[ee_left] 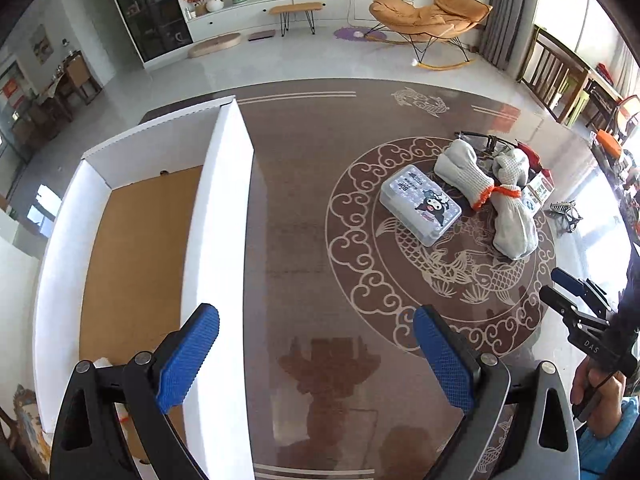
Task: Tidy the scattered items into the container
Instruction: 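Close the left tool on the clear Kuromi case while the right tool grasps an orange-cuffed glove, then carry the case and glove over the white box and open both tools, then close the right tool on the rhinestone hair clip while the left tool moves to the ointment box, then close the left tool on the blue-and-white ointment box while the right tool holds the clip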
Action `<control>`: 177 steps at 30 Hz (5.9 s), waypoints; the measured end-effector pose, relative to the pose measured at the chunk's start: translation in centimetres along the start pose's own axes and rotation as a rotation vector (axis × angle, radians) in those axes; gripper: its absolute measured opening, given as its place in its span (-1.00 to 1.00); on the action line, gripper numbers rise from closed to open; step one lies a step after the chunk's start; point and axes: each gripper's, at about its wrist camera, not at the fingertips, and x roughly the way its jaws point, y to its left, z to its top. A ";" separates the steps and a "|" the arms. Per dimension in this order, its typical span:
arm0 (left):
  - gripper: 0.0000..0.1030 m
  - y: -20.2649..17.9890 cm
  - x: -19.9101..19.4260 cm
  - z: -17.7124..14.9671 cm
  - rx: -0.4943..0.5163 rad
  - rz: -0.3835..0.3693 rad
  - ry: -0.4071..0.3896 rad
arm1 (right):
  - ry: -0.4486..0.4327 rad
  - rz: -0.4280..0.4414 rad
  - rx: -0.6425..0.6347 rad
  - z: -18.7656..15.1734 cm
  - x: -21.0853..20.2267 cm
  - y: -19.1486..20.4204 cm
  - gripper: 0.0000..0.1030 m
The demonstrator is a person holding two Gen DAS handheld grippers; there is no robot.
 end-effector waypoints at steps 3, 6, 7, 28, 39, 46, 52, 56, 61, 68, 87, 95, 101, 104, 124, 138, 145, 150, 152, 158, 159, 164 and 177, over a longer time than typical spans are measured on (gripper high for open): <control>0.92 -2.8 0.6 0.2 0.033 -0.023 0.030 | 0.030 -0.003 0.052 1.7 1.4 -2.6 0.19; 0.92 -3.9 0.9 0.4 0.015 -0.058 0.049 | 0.062 0.001 0.086 2.7 3.7 -2.9 0.19; 0.92 -4.2 0.9 0.5 0.014 -0.060 0.048 | 0.068 -0.009 0.084 3.3 4.7 -2.7 0.19; 0.94 -9.0 14.9 7.6 -0.331 -0.093 0.116 | -0.008 0.040 0.013 -1.9 -2.4 -3.8 -0.59; 0.93 -10.1 17.0 7.9 -0.278 -0.060 0.138 | -0.044 0.107 -0.004 -2.3 -4.1 -2.8 -0.59; 0.25 -8.8 14.4 6.1 -0.176 -0.152 0.138 | -0.034 0.047 -0.027 -3.0 -5.3 -3.3 -0.59; 0.22 -5.1 6.9 2.0 -0.113 -0.268 0.151 | -0.008 0.050 -0.060 -3.1 -6.0 -1.8 -0.59; 0.22 1.0 1.2 0.4 -0.224 -0.317 0.077 | 0.001 0.114 -0.093 -1.7 -5.1 2.0 -0.59; 0.22 10.4 -5.6 -1.3 -0.325 -0.212 -0.116 | -0.019 0.211 -0.183 1.6 -4.1 10.0 -0.59; 0.22 21.0 -6.8 -3.3 -0.461 -0.011 -0.222 | -0.014 0.358 -0.391 9.2 1.2 25.9 -0.59; 0.77 27.2 6.7 -6.9 -0.620 0.016 -0.059 | 0.353 0.208 -0.610 13.0 24.7 40.9 0.02; 0.77 24.2 5.2 -8.4 -0.476 0.092 -0.058 | 0.306 0.040 -0.808 10.1 24.5 39.8 0.02; 0.77 25.4 4.4 -9.5 -0.537 0.109 -0.086 | 0.247 0.003 -0.828 8.2 23.1 38.7 0.02; 0.77 23.9 2.7 -8.5 -0.484 0.132 -0.137 | 0.122 0.128 -0.668 9.8 19.7 36.7 0.02; 1.00 -7.3 3.0 4.7 0.042 -0.250 -0.076 | -0.005 -0.185 0.277 4.4 -4.8 -18.6 0.17; 1.00 -20.2 6.7 5.8 0.391 -0.156 0.007 | -0.003 -0.213 0.076 6.7 0.8 -21.1 -0.36; 1.00 -28.3 12.0 8.9 0.515 -0.146 0.012 | -0.035 -0.166 0.177 2.1 -3.8 -21.9 -0.36; 1.00 -31.5 14.4 10.0 0.519 -0.177 0.025 | -0.059 -0.128 0.205 -0.6 -7.1 -21.5 -0.36; 1.00 -32.0 14.9 10.0 0.507 -0.200 0.044 | -0.073 -0.132 0.189 -0.7 -8.0 -20.9 -0.36; 0.78 -32.3 15.7 10.1 0.441 -0.267 0.076 | -0.083 -0.144 0.145 -0.5 -8.7 -19.8 -0.36; 0.39 -32.2 15.2 10.2 0.438 -0.273 0.061 | -0.083 -0.140 0.151 -0.5 -8.7 -19.8 -0.36; -0.20 -31.2 13.6 10.3 0.392 -0.326 0.047 | -0.089 -0.151 0.153 -1.1 -9.3 -20.0 -0.36; -0.20 -24.8 6.3 5.4 0.408 -0.389 0.093 | -0.054 -0.106 0.095 -1.3 -12.7 -16.7 -0.36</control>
